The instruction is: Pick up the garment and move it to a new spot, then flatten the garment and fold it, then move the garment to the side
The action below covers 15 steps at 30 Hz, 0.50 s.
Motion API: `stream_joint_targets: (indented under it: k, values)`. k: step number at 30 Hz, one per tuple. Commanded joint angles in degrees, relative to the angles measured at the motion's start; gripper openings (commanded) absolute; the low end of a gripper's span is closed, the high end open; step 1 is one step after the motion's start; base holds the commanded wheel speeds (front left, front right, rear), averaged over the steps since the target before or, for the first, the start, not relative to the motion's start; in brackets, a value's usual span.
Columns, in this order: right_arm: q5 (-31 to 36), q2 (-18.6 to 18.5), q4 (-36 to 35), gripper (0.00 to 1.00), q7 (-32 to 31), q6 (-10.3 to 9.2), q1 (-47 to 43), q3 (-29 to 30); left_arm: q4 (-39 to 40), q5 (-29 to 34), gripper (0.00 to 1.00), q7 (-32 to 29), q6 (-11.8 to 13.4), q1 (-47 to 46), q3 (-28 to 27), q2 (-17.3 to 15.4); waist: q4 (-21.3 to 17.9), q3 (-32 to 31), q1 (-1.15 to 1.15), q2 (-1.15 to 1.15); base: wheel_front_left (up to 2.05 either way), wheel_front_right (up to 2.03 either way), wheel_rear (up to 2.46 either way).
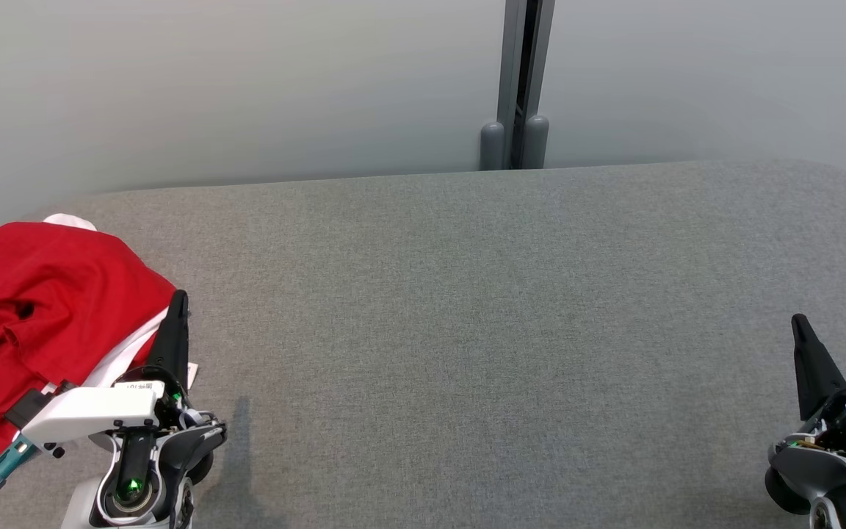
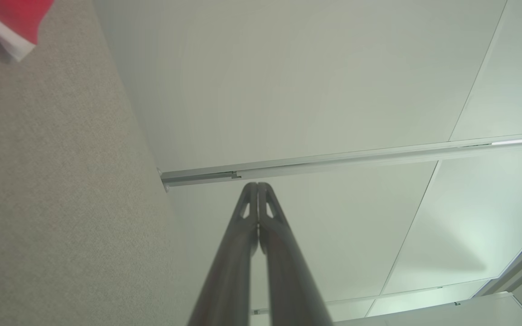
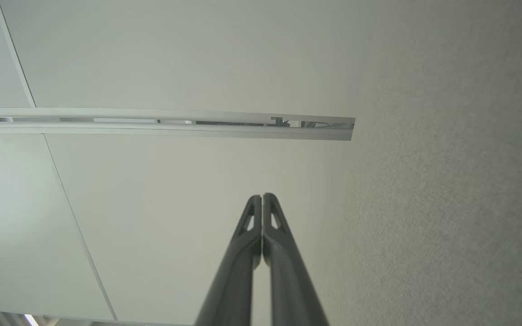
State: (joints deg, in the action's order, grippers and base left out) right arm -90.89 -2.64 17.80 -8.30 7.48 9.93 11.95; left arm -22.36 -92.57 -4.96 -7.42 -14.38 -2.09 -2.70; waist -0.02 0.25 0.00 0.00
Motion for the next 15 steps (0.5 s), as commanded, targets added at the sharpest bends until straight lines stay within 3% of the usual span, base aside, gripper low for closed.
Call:
stream_joint_targets:
  k: [1,15]
  values:
    - [-0.4,-0.5,0.0,0.0,-0.4,0.01,0.2,0.1,0.0,-0.2,0.0,0.0,-0.2,-0.7,-0.2,-0.4,0.0,0.0,0.0,0.0,0.0,0.0,0.0]
    - [-0.4,-0.5,0.0,0.0,-0.4,0.01,0.2,0.1,0.0,-0.2,0.0,0.0,-0.2,-0.7,-0.2,-0.4,0.0,0.0,0.0,0.0,0.0,0.0,0.0]
